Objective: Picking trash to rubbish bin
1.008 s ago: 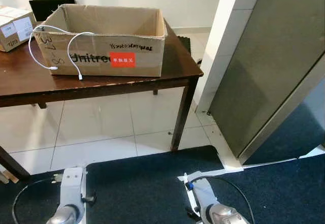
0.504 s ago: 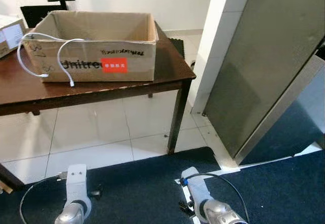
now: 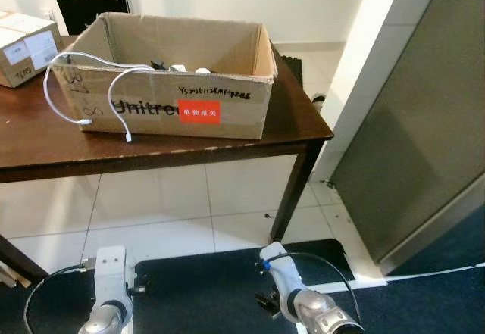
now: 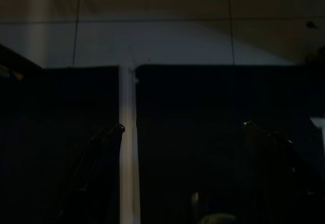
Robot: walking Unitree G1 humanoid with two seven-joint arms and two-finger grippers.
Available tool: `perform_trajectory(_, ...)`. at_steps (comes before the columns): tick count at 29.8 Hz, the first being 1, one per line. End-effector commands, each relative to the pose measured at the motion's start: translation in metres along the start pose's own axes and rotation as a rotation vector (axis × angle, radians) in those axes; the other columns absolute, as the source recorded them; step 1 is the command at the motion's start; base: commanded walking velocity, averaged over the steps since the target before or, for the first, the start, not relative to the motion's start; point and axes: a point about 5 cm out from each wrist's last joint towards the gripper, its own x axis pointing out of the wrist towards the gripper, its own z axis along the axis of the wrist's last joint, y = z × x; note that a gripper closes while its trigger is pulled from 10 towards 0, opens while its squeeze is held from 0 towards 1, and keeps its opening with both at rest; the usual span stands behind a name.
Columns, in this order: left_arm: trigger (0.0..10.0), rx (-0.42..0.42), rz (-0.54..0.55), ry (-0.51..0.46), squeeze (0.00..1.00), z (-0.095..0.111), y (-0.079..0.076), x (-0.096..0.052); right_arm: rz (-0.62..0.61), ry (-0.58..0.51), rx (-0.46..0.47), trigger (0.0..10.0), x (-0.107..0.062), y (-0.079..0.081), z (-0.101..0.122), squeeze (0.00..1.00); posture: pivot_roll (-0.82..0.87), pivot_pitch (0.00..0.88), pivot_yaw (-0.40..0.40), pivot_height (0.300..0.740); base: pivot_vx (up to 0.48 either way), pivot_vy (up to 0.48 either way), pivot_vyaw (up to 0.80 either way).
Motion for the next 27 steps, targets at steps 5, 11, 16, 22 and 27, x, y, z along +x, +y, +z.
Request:
perform_trajectory(5,10.0,-0.011,-0.005,0.002,0.00,-0.0039,-0.0011,-0.0013,0.004,0.022,0.002,10.0,-0.0010,0.0000,-0.0078,0.00,0.02,0.115,-0.021,0.740,0.302,0.000,0.00)
perform_trajectory(11,10.0,-0.002,-0.007,0.001,0.00,-0.0031,-0.0012,-0.0017,0.007,0.021,-0.004,10.0,-0.0009,-0.0006,-0.0072,0.00,0.02,0.115,-0.021,0.740,0.292,0.000,0.00)
perform_trajectory(16,10.0,0.027,-0.020,-0.011,0.00,-0.0025,-0.0020,-0.0028,0.009,0.020,-0.009,10.0,-0.0011,-0.0011,-0.0071,0.00,0.02,0.114,-0.021,0.740,0.163,0.000,0.00)
perform_trajectory(22,10.0,0.078,-0.048,-0.034,0.00,-0.0028,-0.0043,-0.0048,0.020,0.011,-0.028,10.0,-0.0014,-0.0015,-0.0063,0.00,0.03,0.115,-0.021,0.740,0.000,0.000,0.00)
perform_trajectory(27,10.0,0.129,-0.100,-0.077,0.00,0.0022,-0.0069,-0.0086,0.034,-0.007,-0.054,10.0,-0.0018,-0.0024,-0.0032,0.00,0.03,0.115,-0.022,0.740,0.000,0.000,0.00)
